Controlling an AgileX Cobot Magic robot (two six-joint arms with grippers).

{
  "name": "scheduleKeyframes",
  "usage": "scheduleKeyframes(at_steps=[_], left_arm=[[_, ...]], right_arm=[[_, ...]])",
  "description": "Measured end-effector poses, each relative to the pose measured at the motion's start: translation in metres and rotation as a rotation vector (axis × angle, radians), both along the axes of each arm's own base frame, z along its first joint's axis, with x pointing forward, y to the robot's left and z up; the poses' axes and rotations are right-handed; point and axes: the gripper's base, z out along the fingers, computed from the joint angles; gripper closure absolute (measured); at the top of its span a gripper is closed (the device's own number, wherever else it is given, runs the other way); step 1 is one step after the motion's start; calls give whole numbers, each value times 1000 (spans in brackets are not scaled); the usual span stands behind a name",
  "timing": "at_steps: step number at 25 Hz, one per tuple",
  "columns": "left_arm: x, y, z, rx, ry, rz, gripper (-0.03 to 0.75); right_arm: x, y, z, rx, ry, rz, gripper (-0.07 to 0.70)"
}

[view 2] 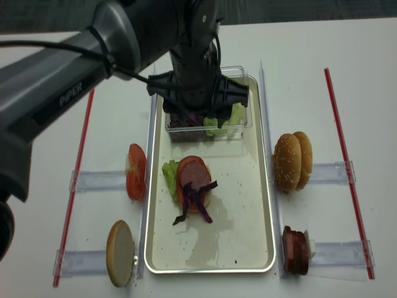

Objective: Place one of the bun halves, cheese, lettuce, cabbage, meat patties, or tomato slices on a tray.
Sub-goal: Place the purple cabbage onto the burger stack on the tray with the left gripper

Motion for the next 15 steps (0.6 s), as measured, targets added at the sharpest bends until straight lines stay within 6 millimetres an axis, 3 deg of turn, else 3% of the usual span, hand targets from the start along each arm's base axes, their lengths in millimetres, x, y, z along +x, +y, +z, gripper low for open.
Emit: scheduleKeyframes(at_steps=[8, 15], left_arm=[[3, -3, 23, -45, -56, -8, 175], [1, -1, 29, -55, -64, -8, 169]], right_arm=[[0, 0, 0, 0, 0, 0, 595], [0, 0, 0, 0, 0, 0, 595]])
